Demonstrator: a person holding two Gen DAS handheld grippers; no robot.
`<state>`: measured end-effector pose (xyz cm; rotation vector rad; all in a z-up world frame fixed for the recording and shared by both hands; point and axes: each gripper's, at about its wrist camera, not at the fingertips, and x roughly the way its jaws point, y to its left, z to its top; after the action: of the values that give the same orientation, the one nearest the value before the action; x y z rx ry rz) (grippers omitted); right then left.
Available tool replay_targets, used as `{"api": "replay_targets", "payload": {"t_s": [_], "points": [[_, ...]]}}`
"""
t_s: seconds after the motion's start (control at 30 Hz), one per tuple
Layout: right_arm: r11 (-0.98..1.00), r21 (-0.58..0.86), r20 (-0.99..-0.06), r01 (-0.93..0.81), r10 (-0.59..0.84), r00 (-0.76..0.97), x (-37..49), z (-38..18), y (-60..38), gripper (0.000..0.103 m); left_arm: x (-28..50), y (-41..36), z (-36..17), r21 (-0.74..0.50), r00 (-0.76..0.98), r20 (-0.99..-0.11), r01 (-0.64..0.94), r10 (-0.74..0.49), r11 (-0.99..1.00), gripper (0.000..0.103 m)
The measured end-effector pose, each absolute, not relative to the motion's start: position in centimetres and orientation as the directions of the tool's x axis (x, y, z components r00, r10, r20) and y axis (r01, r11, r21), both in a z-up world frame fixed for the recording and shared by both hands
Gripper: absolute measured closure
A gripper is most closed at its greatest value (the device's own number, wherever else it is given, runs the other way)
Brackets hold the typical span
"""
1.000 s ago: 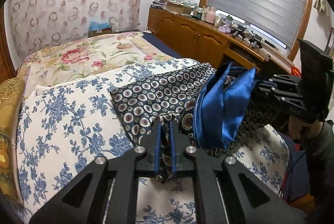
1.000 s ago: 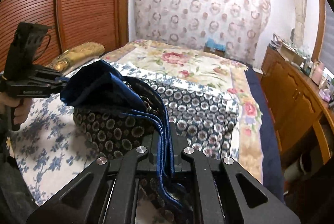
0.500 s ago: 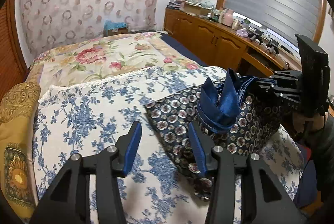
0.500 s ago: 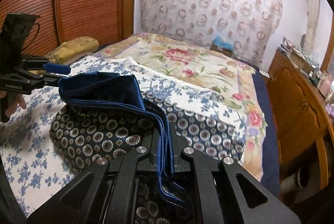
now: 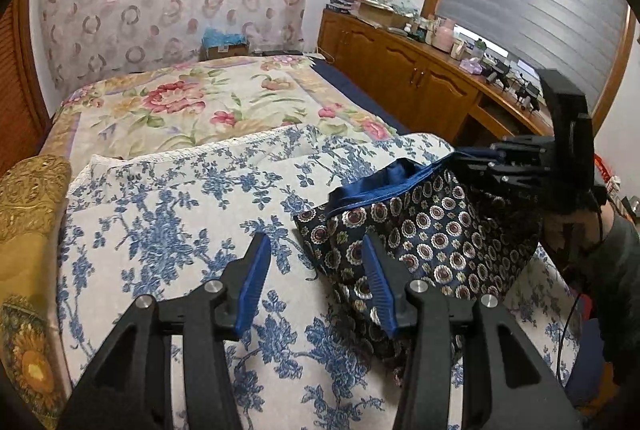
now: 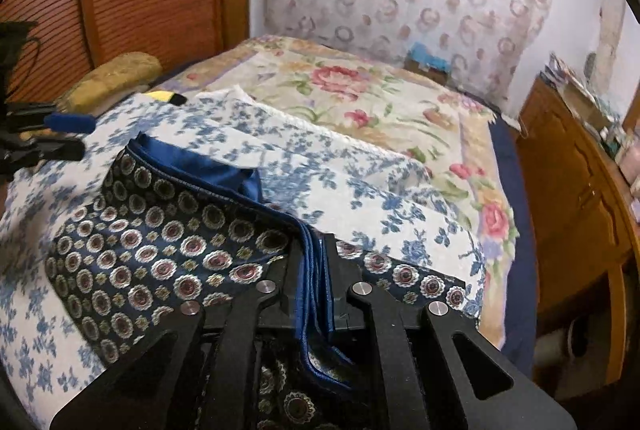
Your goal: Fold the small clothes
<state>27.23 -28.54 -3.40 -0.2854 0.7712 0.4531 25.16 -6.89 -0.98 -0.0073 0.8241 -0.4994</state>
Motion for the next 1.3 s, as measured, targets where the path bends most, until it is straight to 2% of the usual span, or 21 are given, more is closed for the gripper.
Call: {"api": "replay_targets", "payload": {"t_s": [0.03, 0.13, 0.23, 0.43, 0.57, 0.73, 1.13, 1.17, 1.27, 1.3], "points": [[0.879, -0.083, -0.718, -0.47, 0.274, 0.639, 27.4, -3.3, -28.8, 0.078, 25.4, -7.1, -1.2, -0.196, 0.564, -0.707, 0.425, -0.428, 0.884, 0.057], [0.908, -0.085, -0.689, -0.411, 0.244, 0.683, 27.3, -2.0, -29.8, 0.059, 26.4, -7.9, -2.2, -0.197, 0.536, -0.726, 0.439, -0.431, 0.877, 0.057], [0.928, -0.08, -0.659, -0.365, 0.226, 0.718, 26.2, -0.6, -31.0, 0.049, 27.3, -8.5, -3.1, -0.192, 0.514, -0.745, 0.445, -0.426, 0.874, 0.057], [0.953, -0.058, -0.656, -0.299, 0.189, 0.73, 23.4, 0.0, -34.1, 0.039, 28.8, -9.3, -4.6, -0.182, 0.483, -0.774, 0.45, -0.409, 0.874, 0.057], [0.97, -0.051, -0.712, -0.236, 0.131, 0.69, 22.7, -2.6, -36.2, 0.038, 29.5, -9.7, -5.4, -0.181, 0.468, -0.785, 0.454, -0.406, 0.872, 0.057], [0.981, 0.027, -0.757, -0.191, 0.145, 0.638, 23.4, -5.8, -38.2, 0.038, 30.1, -10.0, -6.1, -0.192, 0.452, -0.79, 0.461, -0.415, 0.867, 0.057], [0.96, 0.145, -0.761, -0.24, 0.264, 0.593, 25.1, -7.8, -38.0, 0.04, 31.0, -10.8, -6.3, -0.223, 0.432, -0.775, 0.496, -0.462, 0.839, 0.057], [0.957, 0.152, -0.759, -0.249, 0.274, 0.59, 25.1, -7.8, -37.9, 0.041, 31.0, -10.8, -6.3, -0.223, 0.432, -0.774, 0.498, -0.463, 0.838, 0.058], [0.954, 0.15, -0.754, -0.262, 0.281, 0.594, 24.9, -7.9, -37.7, 0.047, 31.1, -11.1, -6.3, -0.236, 0.426, -0.769, 0.504, -0.477, 0.831, 0.069], [0.951, 0.156, -0.751, -0.268, 0.291, 0.593, 24.9, -7.9, -37.7, 0.052, 31.1, -11.1, -6.3, -0.245, 0.422, -0.766, 0.507, -0.486, 0.826, 0.075]]}}
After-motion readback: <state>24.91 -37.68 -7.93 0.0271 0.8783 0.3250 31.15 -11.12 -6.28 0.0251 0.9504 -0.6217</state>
